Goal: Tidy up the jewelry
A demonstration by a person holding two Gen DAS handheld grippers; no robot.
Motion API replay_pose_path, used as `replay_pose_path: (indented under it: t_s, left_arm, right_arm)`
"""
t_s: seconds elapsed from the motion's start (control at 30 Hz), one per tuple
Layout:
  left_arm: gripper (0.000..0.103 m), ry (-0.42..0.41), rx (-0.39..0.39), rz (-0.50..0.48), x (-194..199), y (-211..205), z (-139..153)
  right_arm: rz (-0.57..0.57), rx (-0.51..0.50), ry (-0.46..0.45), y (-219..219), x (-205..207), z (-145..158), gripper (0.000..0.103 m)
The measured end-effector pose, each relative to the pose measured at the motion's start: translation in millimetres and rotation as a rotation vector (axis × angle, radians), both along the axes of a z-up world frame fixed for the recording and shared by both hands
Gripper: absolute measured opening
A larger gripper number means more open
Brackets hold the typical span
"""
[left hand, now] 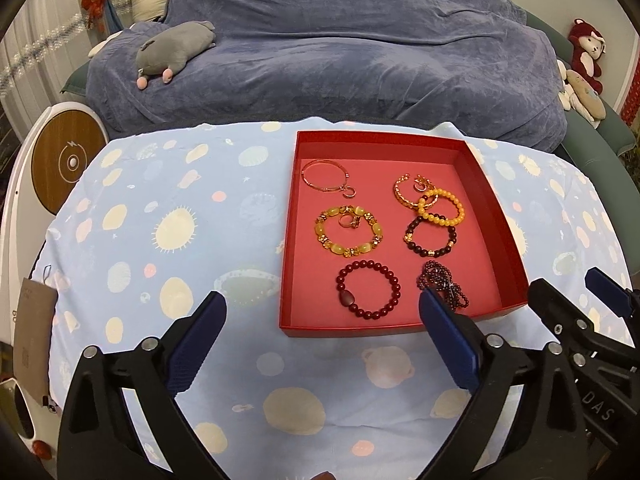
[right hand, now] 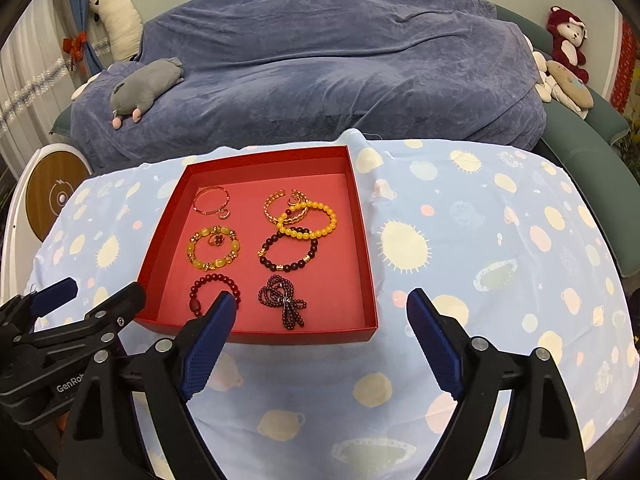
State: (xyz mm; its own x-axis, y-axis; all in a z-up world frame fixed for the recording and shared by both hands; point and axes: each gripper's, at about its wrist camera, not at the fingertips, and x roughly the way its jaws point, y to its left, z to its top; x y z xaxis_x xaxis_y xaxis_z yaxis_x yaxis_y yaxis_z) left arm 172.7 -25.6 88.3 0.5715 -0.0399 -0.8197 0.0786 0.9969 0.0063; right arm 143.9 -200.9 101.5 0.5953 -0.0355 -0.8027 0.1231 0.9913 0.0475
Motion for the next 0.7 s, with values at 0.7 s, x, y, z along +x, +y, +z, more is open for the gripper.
replay_pose_path:
  t_s: [0.7]
  left_arm:
    - [0.096, 0.021, 0.020, -0.007, -18, 4, -6]
  right_arm:
    - [-0.020, -0.015, 0.002, 2, -20, -2, 0.096]
